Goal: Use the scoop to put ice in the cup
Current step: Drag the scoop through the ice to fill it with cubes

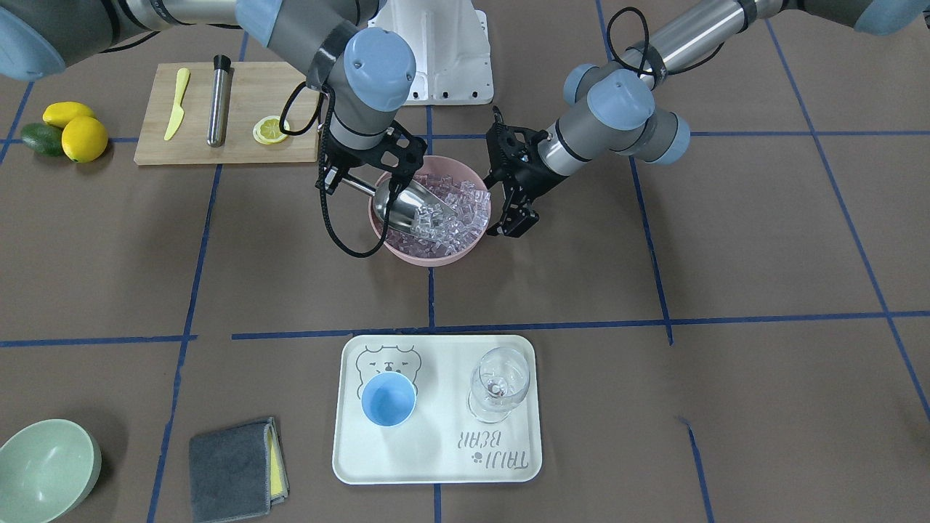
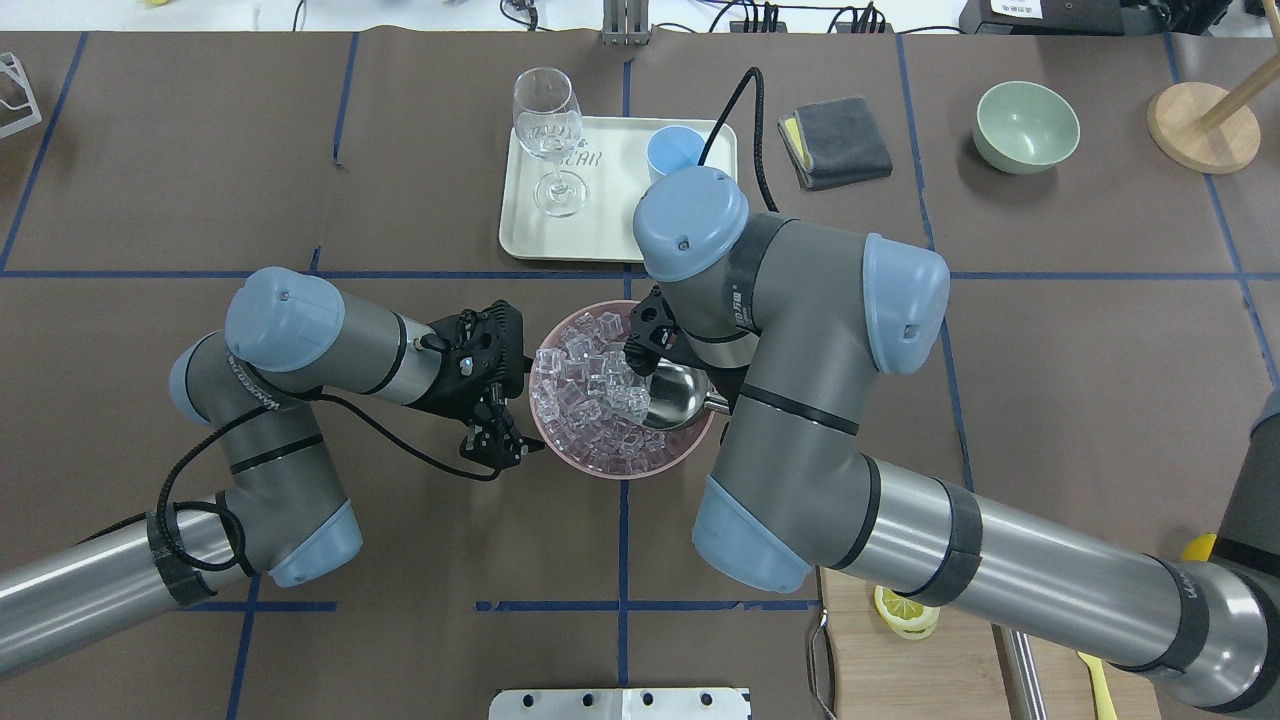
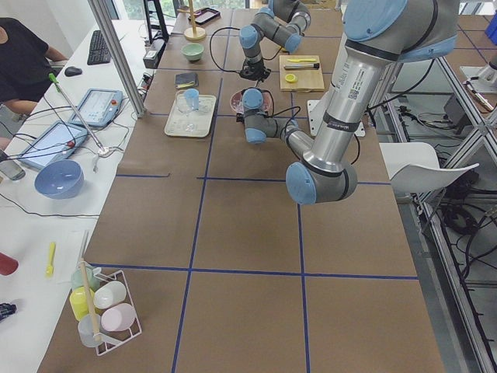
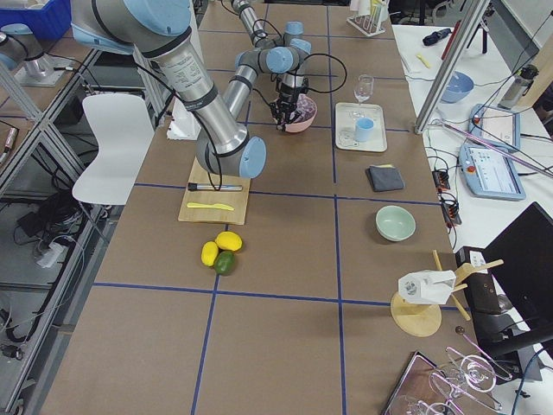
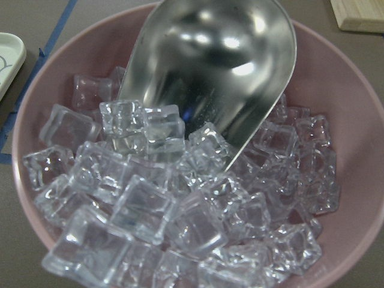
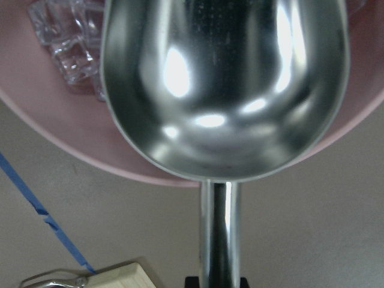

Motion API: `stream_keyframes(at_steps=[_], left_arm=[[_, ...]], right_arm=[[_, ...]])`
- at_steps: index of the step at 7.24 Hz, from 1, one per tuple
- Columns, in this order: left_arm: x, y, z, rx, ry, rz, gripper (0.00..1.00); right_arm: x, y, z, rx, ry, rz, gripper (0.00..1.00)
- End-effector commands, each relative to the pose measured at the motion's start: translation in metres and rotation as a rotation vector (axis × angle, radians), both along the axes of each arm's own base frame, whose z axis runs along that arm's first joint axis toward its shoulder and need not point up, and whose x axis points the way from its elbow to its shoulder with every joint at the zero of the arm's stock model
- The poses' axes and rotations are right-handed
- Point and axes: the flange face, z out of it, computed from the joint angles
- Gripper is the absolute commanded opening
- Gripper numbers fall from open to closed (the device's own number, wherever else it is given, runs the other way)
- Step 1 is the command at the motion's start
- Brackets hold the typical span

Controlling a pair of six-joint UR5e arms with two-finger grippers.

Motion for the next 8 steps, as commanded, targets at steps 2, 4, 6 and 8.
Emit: stream_keyframes(at_steps=[2, 4, 6, 8], left_arm=[[-0.001, 0.0, -0.002, 0.001, 0.003, -0.001, 1.0], [-0.002, 0.0, -0.005, -0.011, 0.009, -0.004, 1.0], [-0.001, -0.001, -0.01, -0.009, 0.016, -0.004, 1.0], [-0.001, 0.0, -0.011, -0.008, 0.017, -0.004, 1.0]], right_arm=[[0.006, 0.003, 0.015, 0.001, -0.057, -0.005, 0.0], [0.007, 0.002, 0.027, -0.002, -0.106, -0.008, 0.0], [0.015, -0.004, 0.026, -0.029, -0.128, -0.004, 0.0], [0.028, -0.005, 0.024, -0.037, -0.168, 0.003, 0.0]])
